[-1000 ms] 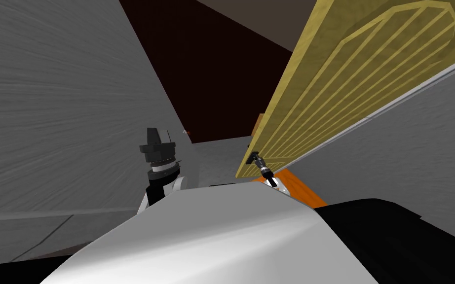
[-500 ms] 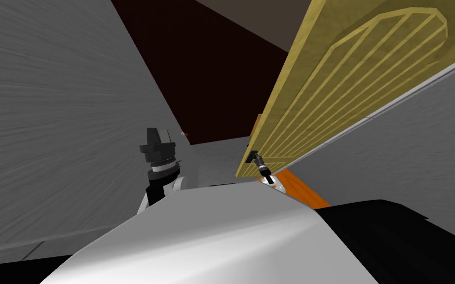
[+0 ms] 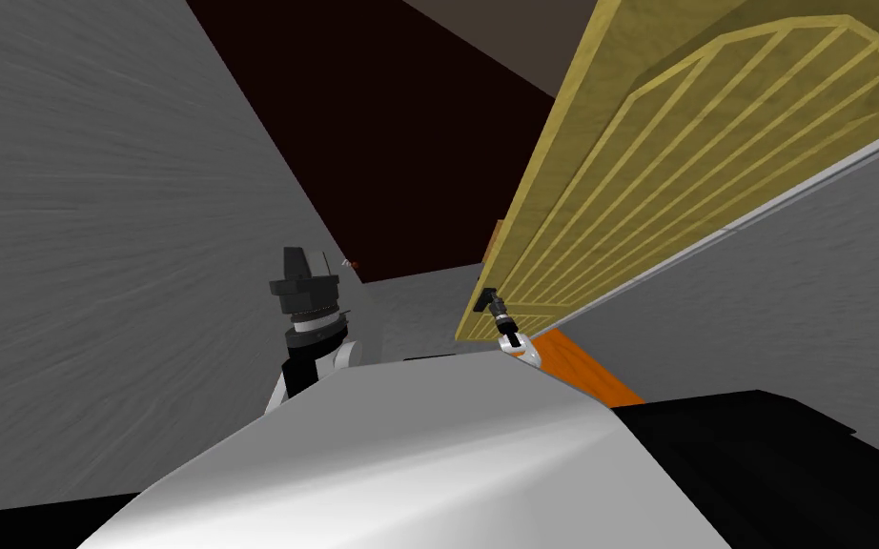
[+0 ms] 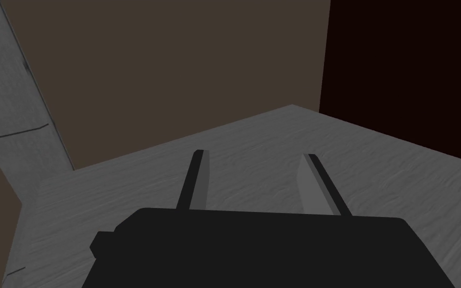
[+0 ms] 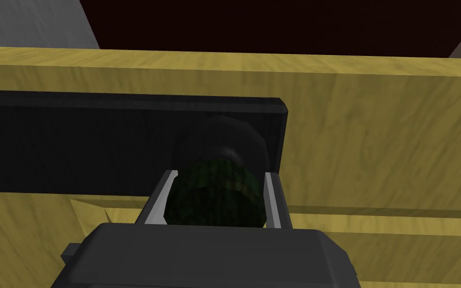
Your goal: Push the door open
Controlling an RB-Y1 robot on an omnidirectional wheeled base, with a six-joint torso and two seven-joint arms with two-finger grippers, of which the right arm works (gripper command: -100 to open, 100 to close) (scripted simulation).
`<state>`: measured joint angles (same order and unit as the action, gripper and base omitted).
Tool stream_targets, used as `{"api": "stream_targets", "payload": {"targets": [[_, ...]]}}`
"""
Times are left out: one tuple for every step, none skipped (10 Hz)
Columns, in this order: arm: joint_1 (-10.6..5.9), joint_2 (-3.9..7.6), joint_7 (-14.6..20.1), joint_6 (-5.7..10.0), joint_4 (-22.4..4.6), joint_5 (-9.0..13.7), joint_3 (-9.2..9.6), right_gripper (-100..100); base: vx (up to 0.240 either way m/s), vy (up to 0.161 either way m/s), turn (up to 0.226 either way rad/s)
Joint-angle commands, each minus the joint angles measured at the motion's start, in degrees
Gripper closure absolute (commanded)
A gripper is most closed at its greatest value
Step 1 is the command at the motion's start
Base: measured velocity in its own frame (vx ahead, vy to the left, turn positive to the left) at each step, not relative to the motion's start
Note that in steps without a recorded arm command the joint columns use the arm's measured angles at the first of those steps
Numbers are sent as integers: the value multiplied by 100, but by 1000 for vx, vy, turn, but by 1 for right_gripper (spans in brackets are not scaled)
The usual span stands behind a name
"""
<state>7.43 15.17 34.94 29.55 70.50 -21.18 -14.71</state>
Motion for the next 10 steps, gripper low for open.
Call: {"api": "stream_targets", "payload": {"targets": [[-149,-53,-170,-151,-21,61,-128,100,107,32,-49],[-223,-107,-252,-230,-46,88,-149,100,85,27,-61],[-293,-158,-329,-304,-69,114,-169,100,83,34,-60],[-431,-258,-480,-450,-116,164,-209,100,119,34,-86],[-494,-304,-550,-517,-137,187,-227,100,123,41,-82],[-617,-393,-684,-646,-178,231,-262,100,140,42,-97],[-671,-432,-743,-704,-196,251,-277,100,148,40,-54],[-771,-505,-854,-811,-230,288,-306,100,150,37,-77],[-858,-568,-949,-902,-259,319,-331,100,160,42,-77],[-918,-612,-1016,-966,-280,341,-349,100,181,50,-56]]}}
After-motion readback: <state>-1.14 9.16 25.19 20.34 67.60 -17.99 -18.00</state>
